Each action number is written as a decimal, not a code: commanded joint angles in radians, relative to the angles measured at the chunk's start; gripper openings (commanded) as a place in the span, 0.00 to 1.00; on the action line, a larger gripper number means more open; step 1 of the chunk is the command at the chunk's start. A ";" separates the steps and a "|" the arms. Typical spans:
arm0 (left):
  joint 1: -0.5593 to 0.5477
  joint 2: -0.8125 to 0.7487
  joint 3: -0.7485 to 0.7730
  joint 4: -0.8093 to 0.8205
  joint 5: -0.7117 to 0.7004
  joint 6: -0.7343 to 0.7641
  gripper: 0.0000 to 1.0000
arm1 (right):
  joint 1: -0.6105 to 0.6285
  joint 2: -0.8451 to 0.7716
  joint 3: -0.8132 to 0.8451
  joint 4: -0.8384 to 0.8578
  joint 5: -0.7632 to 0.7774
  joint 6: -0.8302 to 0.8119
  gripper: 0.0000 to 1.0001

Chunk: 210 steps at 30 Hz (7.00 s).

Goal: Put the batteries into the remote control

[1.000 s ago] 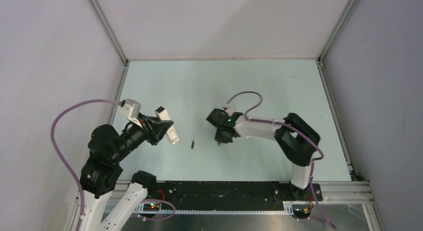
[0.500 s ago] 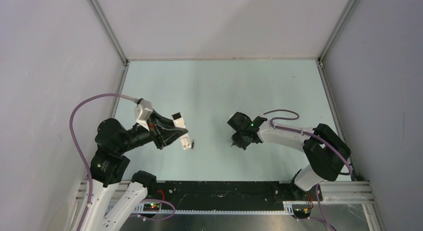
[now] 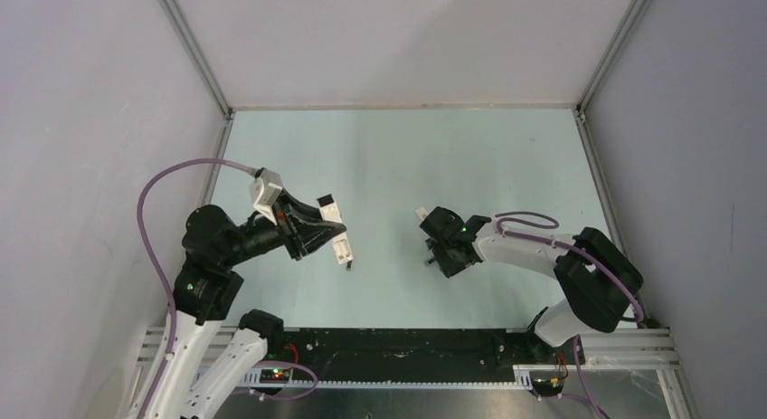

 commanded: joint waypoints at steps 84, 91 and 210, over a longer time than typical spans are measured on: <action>0.055 0.138 -0.234 0.583 -0.004 -0.451 0.09 | -0.205 -0.305 0.152 0.312 -0.564 -1.767 0.00; -0.046 0.252 -0.253 0.815 -0.098 -0.538 0.08 | -0.198 -0.524 0.186 0.271 -0.493 -1.485 0.00; -0.245 0.772 -0.086 1.272 -0.279 -0.983 0.00 | 0.026 -0.619 0.443 0.000 0.012 -1.115 0.96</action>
